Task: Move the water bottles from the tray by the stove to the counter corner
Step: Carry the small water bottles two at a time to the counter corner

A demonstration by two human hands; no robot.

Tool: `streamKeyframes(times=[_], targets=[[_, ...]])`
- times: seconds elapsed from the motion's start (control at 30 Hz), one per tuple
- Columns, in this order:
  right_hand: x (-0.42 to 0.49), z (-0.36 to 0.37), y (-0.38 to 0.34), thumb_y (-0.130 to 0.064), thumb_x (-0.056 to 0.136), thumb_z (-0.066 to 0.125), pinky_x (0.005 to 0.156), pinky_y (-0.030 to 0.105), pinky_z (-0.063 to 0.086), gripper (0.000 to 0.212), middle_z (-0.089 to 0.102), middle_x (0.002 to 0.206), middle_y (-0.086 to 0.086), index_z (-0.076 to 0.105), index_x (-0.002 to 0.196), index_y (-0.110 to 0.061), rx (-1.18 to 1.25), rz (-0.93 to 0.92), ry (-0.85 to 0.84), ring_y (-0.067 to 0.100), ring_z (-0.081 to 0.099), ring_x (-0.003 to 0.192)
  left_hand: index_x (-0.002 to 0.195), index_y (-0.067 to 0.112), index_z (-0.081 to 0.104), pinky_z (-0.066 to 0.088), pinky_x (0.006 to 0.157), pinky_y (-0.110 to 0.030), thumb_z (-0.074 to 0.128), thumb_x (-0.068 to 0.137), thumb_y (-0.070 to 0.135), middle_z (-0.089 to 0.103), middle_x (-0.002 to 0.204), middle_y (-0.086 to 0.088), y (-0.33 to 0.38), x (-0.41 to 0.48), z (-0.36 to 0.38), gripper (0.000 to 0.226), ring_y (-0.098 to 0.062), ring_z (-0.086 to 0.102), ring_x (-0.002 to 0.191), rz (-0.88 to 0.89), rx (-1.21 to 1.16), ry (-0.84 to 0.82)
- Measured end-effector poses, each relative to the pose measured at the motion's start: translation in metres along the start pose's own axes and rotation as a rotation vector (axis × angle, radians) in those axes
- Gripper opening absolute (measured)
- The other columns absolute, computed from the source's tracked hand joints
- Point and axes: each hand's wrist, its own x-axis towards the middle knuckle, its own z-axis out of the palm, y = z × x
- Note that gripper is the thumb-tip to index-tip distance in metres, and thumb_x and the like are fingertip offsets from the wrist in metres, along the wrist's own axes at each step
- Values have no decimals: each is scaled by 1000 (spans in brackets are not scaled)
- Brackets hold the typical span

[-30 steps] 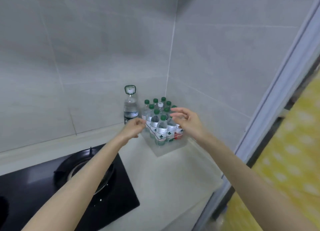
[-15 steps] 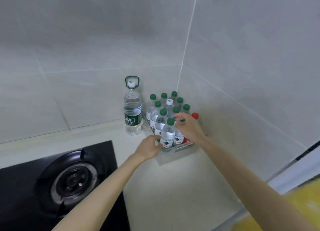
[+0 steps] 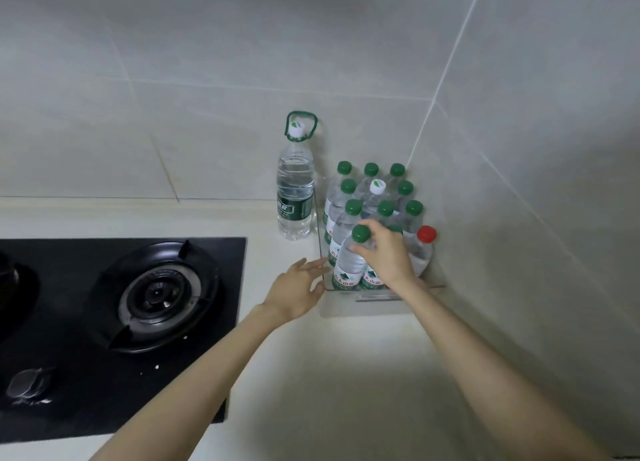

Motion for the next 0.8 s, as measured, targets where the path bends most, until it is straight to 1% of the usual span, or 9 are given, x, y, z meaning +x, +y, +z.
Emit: streamKeyframes(times=[0.1, 0.23, 0.3, 0.43, 0.5, 0.6, 0.63, 0.73, 0.8], targets=[[1, 4, 5, -26, 78, 80, 84, 45, 55, 42, 71, 96, 8, 62, 115, -17, 105, 11, -3, 29, 67, 88, 145, 39, 35, 34, 111, -39, 40, 99, 20, 17, 156, 27, -6, -5, 5, 50, -15, 16, 148, 4, -27, 8], [3, 6, 4, -25, 79, 79, 85, 49, 55, 43, 72, 96, 16, 62, 118, -16, 105, -9, 10, 35, 68, 91, 149, 35, 28, 31, 114, -41, 45, 97, 16, 10, 155, 28, -10, -5, 8, 58, -15, 18, 148, 19, -82, -15], [3, 6, 2, -22, 79, 79, 87, 47, 55, 43, 73, 97, 13, 63, 118, -14, 129, -19, 10, 31, 68, 93, 151, 31, 24, 24, 118, -41, 48, 96, 17, 6, 154, 27, -10, -6, 8, 61, -17, 17, 148, 38, -127, -65], [0, 3, -5, -22, 77, 81, 88, 44, 57, 45, 74, 100, 6, 65, 118, -15, 160, -46, 38, 21, 69, 95, 153, 27, 17, 14, 121, -36, 49, 98, 22, 7, 161, 12, -12, -11, 1, 63, -19, 10, 149, 15, -112, -120], [1, -4, -14, -22, 75, 82, 91, 41, 57, 47, 74, 104, 6, 66, 119, -16, 205, -68, 70, 19, 69, 97, 153, 23, 17, 13, 120, -31, 50, 98, 22, 12, 161, 6, -13, -15, -7, 64, -18, 12, 149, 19, -145, -66], [2, -24, -41, -22, 73, 84, 94, 29, 55, 49, 73, 106, -1, 68, 119, -18, 320, -121, 120, 11, 69, 98, 154, 22, 18, 15, 115, -19, 55, 96, 27, 21, 159, 5, -5, -25, -27, 69, -12, 20, 146, -2, -312, 60], [3, -32, -53, -21, 72, 84, 94, 24, 54, 48, 72, 105, -4, 68, 118, -18, 365, -143, 130, 8, 68, 98, 154, 23, 18, 18, 114, -20, 59, 94, 30, 24, 158, 7, 1, -26, -35, 72, -9, 22, 145, -5, -371, 102], [4, -55, -89, -17, 70, 85, 91, 17, 52, 47, 73, 104, -3, 70, 115, -18, 456, -231, 162, 4, 69, 95, 153, 29, 20, 27, 115, -30, 72, 83, 37, 28, 155, 13, 19, -29, -56, 87, -3, 27, 140, 30, -542, 223], [5, -70, -110, -14, 70, 85, 89, 19, 54, 44, 74, 102, -2, 70, 111, -20, 542, -256, 173, 5, 70, 94, 152, 32, 21, 31, 111, -23, 78, 77, 34, 35, 150, 18, 28, -28, -69, 94, 3, 32, 135, 64, -629, 294]])
